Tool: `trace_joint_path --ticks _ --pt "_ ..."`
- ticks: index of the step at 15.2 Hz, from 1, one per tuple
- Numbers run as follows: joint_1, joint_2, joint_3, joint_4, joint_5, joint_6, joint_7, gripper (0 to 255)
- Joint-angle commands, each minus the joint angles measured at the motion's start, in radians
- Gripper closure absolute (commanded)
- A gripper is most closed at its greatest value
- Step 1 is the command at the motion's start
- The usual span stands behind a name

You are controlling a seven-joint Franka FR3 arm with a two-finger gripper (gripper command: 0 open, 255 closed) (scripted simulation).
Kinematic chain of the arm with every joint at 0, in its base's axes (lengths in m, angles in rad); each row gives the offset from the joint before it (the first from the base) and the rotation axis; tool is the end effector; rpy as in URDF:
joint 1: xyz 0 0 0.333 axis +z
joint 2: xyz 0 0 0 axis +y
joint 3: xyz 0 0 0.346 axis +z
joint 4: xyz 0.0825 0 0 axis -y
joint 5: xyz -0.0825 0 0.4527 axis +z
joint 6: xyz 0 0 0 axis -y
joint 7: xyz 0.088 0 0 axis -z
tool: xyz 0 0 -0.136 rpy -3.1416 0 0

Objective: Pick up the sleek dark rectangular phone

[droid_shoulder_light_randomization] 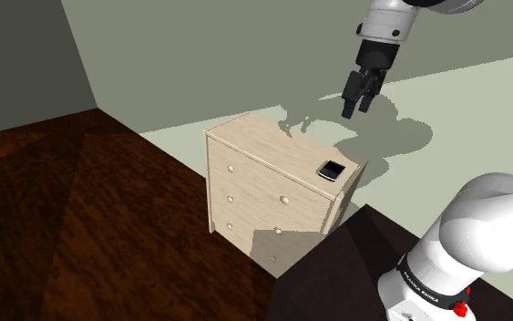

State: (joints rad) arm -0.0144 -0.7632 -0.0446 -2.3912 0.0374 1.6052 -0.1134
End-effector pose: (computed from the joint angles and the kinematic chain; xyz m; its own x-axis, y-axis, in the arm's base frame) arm 0.3616 -0.0189 0.5585 0.9977 0.0659 -0.0155 0.0646 -0.9954 -0.0703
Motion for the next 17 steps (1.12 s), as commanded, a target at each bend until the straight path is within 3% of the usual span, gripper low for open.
trace_joint_path --ticks 1,17 --pt "0.0 0.0 0.0 0.0 0.0 0.0 0.0 0" --pt "-0.333 0.253 0.117 -0.318 0.083 0.615 0.833 0"
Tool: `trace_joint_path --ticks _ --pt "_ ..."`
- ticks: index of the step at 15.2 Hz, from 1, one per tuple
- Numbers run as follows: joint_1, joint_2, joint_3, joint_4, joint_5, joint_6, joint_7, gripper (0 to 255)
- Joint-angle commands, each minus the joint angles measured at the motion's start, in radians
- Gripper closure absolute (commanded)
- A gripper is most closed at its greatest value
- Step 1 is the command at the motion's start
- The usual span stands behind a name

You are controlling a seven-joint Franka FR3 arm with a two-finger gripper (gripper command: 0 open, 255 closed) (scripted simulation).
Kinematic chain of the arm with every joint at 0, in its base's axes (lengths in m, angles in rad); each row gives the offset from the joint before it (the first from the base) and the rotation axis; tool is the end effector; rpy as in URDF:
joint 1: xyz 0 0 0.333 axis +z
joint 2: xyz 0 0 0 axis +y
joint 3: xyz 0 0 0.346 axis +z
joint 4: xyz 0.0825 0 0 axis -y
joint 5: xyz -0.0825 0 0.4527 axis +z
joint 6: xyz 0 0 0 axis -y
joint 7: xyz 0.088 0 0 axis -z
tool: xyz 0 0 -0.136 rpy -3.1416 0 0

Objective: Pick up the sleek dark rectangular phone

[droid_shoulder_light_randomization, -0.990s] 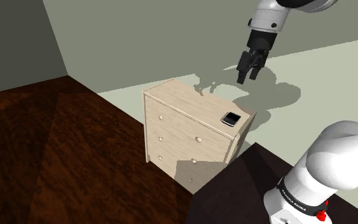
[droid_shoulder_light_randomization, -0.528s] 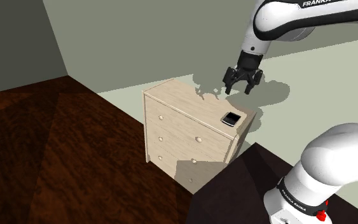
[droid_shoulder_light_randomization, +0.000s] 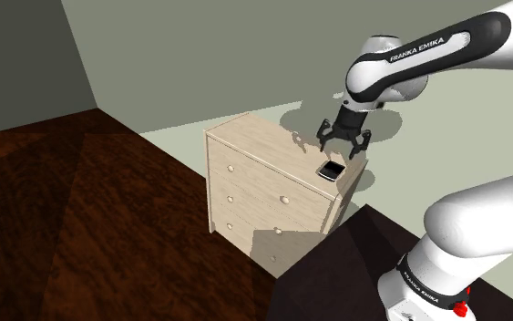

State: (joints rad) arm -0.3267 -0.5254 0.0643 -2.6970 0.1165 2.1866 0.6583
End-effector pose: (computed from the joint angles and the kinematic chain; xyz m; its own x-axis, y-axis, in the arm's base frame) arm 0.3953 -0.1020 0.3509 0.5444 -0.8384 -0.0287 -0.8382 -0.5422 -0.0584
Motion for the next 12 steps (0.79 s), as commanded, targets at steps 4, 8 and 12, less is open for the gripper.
trace_joint_path --ticks 4,8,12 --pt "-0.057 0.075 0.022 -0.056 0.014 0.142 0.153 0" --pt "-0.055 0.121 0.024 -0.081 0.019 0.213 0.148 0" --pt "-0.053 0.143 0.025 -0.091 0.022 0.244 0.147 255"
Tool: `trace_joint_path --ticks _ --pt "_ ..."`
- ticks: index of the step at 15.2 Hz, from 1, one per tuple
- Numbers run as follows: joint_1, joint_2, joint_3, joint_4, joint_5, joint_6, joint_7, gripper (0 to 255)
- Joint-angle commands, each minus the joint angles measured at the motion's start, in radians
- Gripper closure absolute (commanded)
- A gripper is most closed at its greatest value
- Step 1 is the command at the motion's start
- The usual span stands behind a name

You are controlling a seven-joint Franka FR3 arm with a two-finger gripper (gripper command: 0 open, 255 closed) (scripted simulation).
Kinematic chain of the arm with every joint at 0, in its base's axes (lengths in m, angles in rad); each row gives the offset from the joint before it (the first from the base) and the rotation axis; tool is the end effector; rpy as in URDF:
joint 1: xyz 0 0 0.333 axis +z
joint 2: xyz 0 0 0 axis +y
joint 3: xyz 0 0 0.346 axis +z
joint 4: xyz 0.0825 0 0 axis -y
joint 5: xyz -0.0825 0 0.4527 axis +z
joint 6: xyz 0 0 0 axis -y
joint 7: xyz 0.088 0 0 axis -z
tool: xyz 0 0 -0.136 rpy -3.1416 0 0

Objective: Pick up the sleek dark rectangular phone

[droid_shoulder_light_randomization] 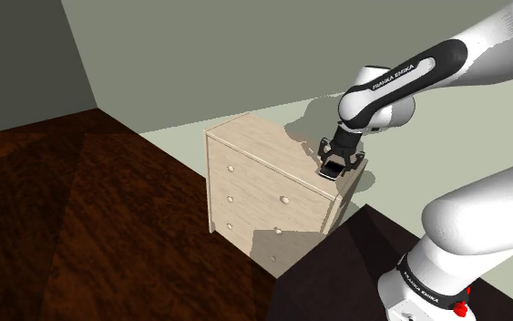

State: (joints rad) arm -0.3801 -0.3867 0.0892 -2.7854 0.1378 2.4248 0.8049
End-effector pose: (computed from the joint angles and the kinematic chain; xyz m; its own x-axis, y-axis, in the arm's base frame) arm 0.3871 -0.1175 0.2728 0.3586 -0.9331 -0.0267 -0.9324 -0.3566 -0.0580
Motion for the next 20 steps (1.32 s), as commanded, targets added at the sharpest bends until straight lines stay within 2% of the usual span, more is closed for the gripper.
trace_joint_path --ticks 1,9,20 --pt "0.0 0.004 0.0 -0.001 0.0 0.005 0.0 255" --pt "0.0 0.002 0.0 -0.001 0.0 0.003 -0.001 255" --pt "-0.006 -0.116 -0.006 0.073 -0.014 -0.189 0.012 255"
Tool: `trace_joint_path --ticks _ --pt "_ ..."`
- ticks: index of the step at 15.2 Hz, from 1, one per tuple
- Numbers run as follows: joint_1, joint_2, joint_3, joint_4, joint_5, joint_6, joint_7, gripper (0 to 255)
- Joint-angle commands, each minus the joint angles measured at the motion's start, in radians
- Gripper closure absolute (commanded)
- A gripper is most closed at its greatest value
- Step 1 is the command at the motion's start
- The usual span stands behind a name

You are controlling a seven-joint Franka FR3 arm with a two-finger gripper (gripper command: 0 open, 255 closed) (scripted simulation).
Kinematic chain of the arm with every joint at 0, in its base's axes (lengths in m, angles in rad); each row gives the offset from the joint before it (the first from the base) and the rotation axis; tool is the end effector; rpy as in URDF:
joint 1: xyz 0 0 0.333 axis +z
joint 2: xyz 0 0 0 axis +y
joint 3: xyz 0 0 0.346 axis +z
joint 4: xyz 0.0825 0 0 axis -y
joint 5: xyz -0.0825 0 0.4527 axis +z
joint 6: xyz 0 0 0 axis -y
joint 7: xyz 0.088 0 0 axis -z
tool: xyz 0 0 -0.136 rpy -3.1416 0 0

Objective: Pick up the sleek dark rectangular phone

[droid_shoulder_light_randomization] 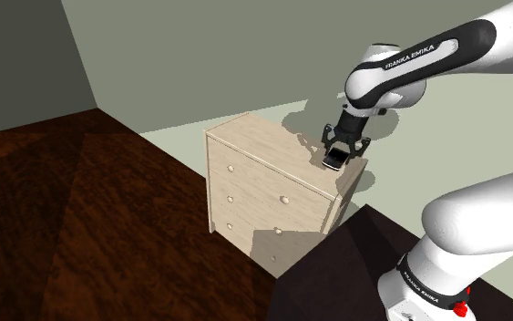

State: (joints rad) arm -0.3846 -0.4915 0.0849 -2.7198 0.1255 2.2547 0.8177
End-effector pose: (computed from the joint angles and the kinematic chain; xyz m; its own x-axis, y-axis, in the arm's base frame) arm 0.3924 -0.1191 0.3314 0.3583 -0.9332 -0.0267 -0.9325 -0.3564 -0.0581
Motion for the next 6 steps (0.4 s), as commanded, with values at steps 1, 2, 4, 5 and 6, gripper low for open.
trace_joint_path --ticks 1,2,4,5,6 --pt "-0.002 -0.02 -0.002 0.015 -0.003 -0.036 0.001 255" --pt "-0.002 -0.028 -0.003 0.024 -0.004 -0.052 0.002 255" --pt "-0.003 -0.043 -0.004 0.041 -0.006 -0.085 0.004 255" --pt "-0.003 -0.044 -0.004 0.042 -0.006 -0.087 0.004 255" --pt "-0.003 -0.044 -0.004 0.042 -0.006 -0.087 0.004 255"
